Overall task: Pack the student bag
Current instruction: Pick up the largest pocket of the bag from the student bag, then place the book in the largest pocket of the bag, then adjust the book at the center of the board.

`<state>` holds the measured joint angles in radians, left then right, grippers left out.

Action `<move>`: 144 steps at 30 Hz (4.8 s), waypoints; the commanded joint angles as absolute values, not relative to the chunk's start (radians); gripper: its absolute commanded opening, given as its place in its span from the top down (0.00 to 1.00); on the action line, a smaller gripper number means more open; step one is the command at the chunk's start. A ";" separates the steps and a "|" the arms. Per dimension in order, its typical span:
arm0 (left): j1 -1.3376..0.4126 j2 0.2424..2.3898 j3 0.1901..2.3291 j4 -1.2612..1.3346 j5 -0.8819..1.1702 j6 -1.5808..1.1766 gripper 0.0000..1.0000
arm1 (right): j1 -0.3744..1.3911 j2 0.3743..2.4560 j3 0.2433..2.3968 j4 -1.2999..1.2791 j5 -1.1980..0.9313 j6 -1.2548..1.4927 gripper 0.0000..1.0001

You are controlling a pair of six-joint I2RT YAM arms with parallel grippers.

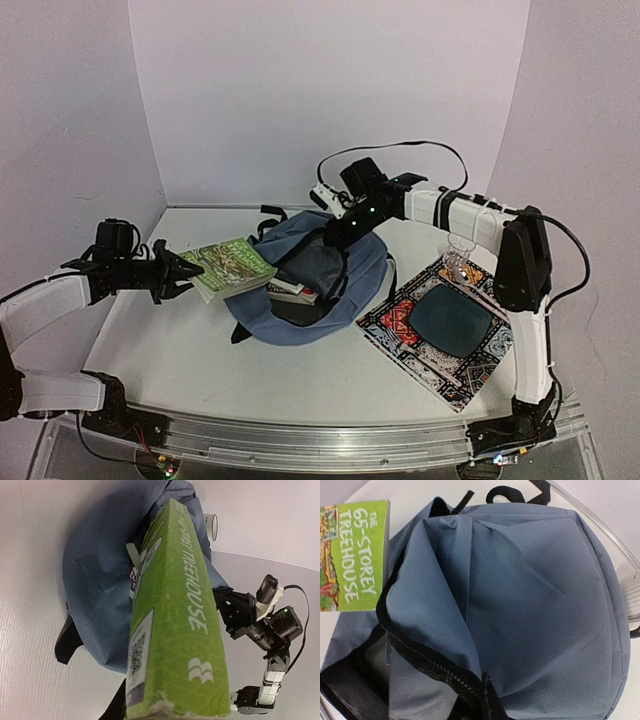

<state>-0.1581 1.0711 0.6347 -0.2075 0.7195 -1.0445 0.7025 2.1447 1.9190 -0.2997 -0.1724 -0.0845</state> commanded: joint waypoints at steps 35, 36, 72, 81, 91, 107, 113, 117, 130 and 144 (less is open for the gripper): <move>-0.351 1.188 0.549 0.463 0.703 -1.437 1.00 | 0.715 1.847 1.877 -0.001 -0.400 0.096 1.00; -0.354 1.201 0.534 0.487 0.689 -1.445 1.00 | 0.715 1.849 1.880 0.009 -0.406 0.100 1.00; -0.551 1.867 0.952 0.728 0.412 -1.462 0.81 | 0.771 1.901 1.826 0.040 -0.520 0.167 1.00; -0.575 1.864 0.944 0.607 0.366 -1.262 0.45 | 0.780 1.912 1.791 0.051 -0.524 0.195 1.00; -0.577 1.706 0.942 0.261 0.239 -0.978 0.15 | 0.803 1.962 1.753 0.051 -0.558 0.210 1.00; -0.605 1.620 0.927 -0.004 0.145 -0.827 0.27 | 0.825 1.985 1.749 0.051 -0.553 0.216 1.00; -0.629 1.613 0.925 -0.128 0.031 -0.793 0.18 | 0.829 1.980 1.733 0.051 -0.548 0.216 1.00; -0.665 1.666 0.969 -0.168 -0.056 -0.779 0.13 | 0.836 1.991 1.739 0.052 -0.549 0.218 1.00; -0.697 1.822 1.097 -0.333 -0.314 -0.722 0.20 | 0.853 1.994 1.737 0.052 -0.542 0.225 1.00; -0.686 1.770 1.041 -0.400 -0.422 -0.715 0.85 | 0.863 1.979 1.721 0.060 -0.532 0.229 1.00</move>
<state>-0.6986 1.8239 1.0702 -0.3586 -0.3757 -0.7216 0.8492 2.0090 1.7259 0.0320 -0.5184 0.2203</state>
